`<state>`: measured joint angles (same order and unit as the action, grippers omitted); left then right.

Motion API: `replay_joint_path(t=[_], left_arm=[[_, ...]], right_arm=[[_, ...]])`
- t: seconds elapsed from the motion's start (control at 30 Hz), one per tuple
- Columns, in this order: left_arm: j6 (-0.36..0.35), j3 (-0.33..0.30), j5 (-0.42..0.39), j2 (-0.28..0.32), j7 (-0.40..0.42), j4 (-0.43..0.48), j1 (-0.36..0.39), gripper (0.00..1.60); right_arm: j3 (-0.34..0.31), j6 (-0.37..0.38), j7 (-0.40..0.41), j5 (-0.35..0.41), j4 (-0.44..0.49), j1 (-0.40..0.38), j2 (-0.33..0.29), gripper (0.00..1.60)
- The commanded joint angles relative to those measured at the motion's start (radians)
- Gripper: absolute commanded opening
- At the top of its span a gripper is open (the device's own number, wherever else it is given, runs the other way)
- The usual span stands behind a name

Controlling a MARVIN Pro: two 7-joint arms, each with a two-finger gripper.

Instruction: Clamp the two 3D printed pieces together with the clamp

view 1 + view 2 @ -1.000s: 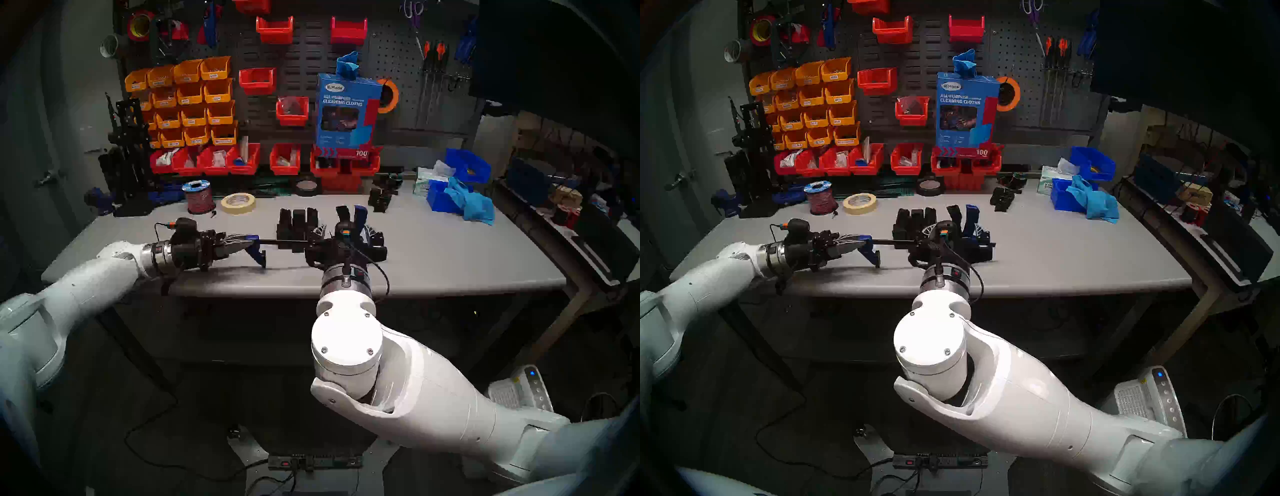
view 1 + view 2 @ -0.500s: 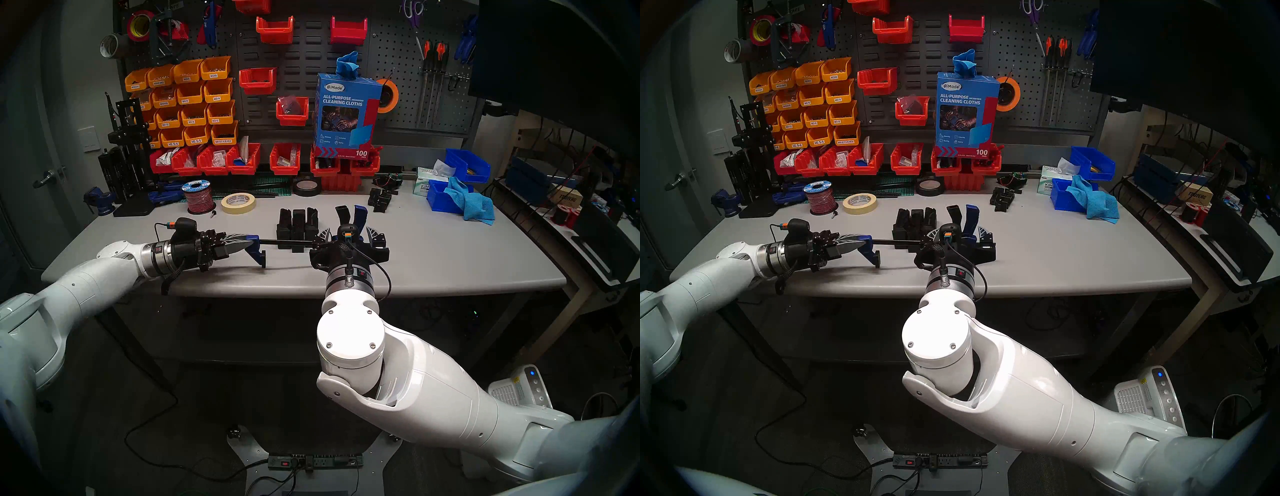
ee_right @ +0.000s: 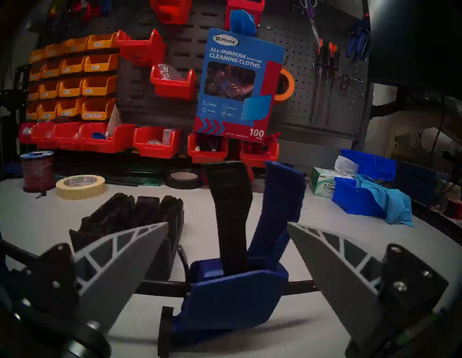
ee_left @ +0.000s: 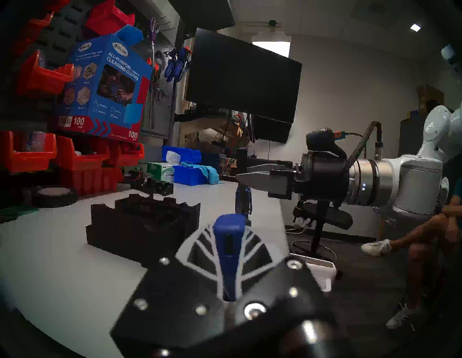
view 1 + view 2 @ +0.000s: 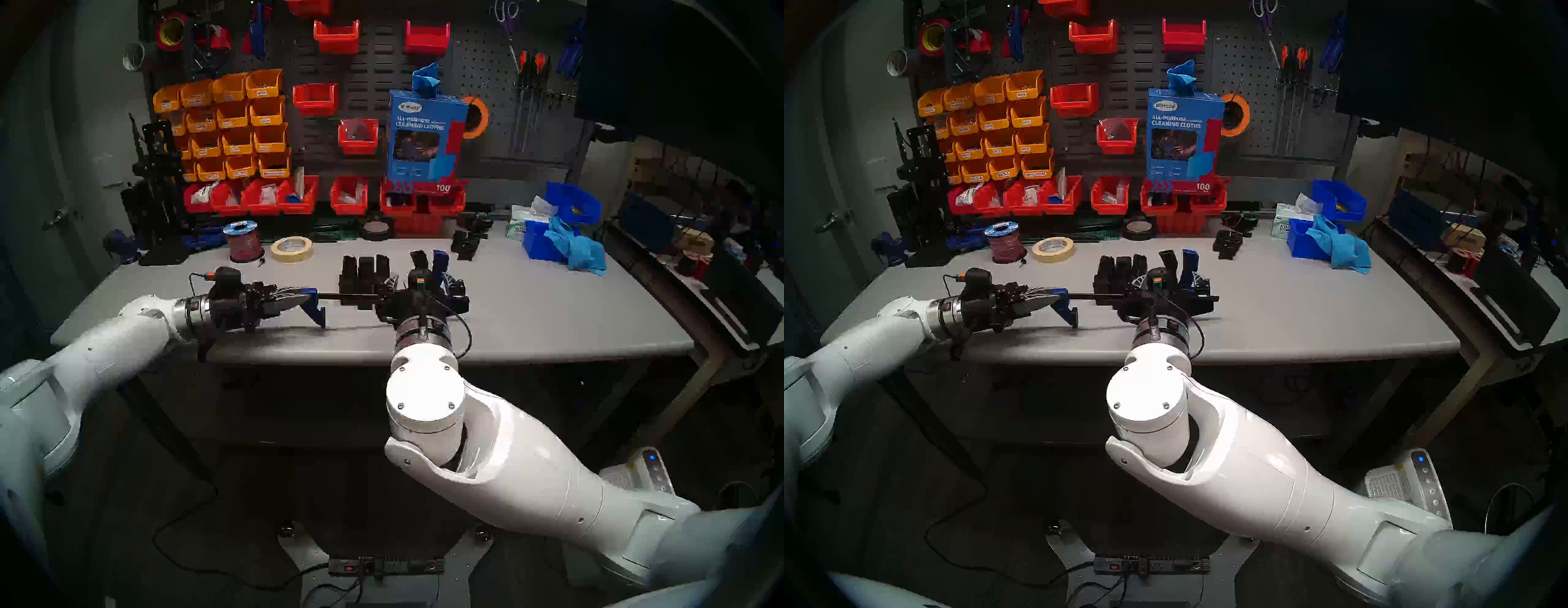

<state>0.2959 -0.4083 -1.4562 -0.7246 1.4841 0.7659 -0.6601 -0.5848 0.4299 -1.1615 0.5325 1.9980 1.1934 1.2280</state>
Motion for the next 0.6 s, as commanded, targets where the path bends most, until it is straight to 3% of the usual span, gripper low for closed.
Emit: replay_joint_path(t=[0.0,0.57], left_arm=[[0.000,-0.003,-0.014,-0.001,-0.001,-0.002,0.018,0.00],[0.001,-0.001,-0.015,-0.001,-0.001,-0.002,0.019,0.00]], right_arm=[[-0.002,-0.004,-0.003,-0.009,0.006,-0.014,0.010,1.60],[0.008,-0.012,-0.055,-0.014,0.033,0.038,0.000,1.60]])
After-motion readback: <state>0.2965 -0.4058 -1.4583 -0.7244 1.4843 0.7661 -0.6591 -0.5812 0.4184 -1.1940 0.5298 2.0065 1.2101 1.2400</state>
